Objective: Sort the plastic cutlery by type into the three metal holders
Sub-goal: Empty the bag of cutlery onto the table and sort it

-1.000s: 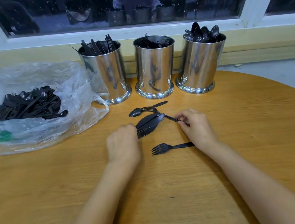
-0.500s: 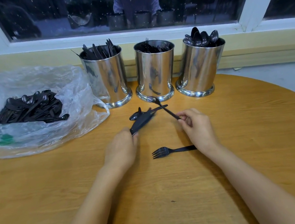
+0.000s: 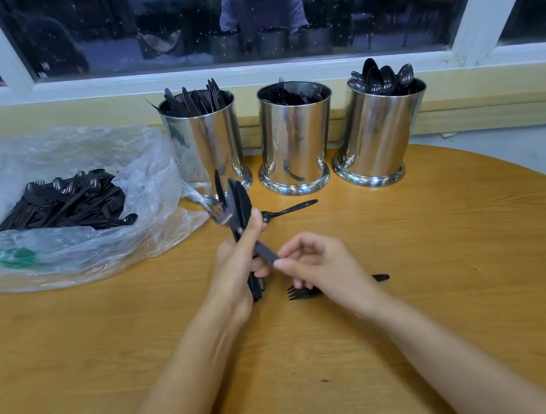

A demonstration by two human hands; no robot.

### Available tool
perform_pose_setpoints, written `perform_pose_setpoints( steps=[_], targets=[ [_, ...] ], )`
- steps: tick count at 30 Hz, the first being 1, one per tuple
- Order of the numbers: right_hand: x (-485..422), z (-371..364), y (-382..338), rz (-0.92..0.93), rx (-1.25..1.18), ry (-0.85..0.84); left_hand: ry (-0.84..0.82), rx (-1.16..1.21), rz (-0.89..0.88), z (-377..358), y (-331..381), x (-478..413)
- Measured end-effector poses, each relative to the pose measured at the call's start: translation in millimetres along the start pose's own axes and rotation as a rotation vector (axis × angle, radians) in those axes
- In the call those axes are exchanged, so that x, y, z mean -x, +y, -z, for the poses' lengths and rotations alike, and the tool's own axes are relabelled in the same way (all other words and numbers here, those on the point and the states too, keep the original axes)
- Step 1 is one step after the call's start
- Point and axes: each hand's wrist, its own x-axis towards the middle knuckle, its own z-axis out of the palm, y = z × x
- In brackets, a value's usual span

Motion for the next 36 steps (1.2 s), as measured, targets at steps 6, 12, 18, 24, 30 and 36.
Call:
perform_pose_setpoints(
  steps=[6, 12, 18, 24, 30, 36],
  targets=[
    [-6, 47, 7, 0.012, 0.596, -0.231, 0.151, 0.215, 0.053, 17, 8, -8],
    [-9, 45, 15, 0.308, 0.921, -0.150, 0.124, 0.177, -0.005, 23, 12, -7],
    [-41, 18, -26, 0.033, -0.162, 0.178, 0.012, -0.069, -0.060, -1, -1, 2],
    [-91, 4, -16, 0.168, 0.202, 0.168, 0.130, 0.043, -0.107, 7, 6, -1],
    [-111, 9, 14, 0.219, 1.155, -0.120, 0.155, 0.185, -0.024, 25, 15, -10],
    [-115, 34, -16, 0.401, 0.854, 0.239, 0.056, 0.238, 0.041, 23, 15, -12]
  ],
)
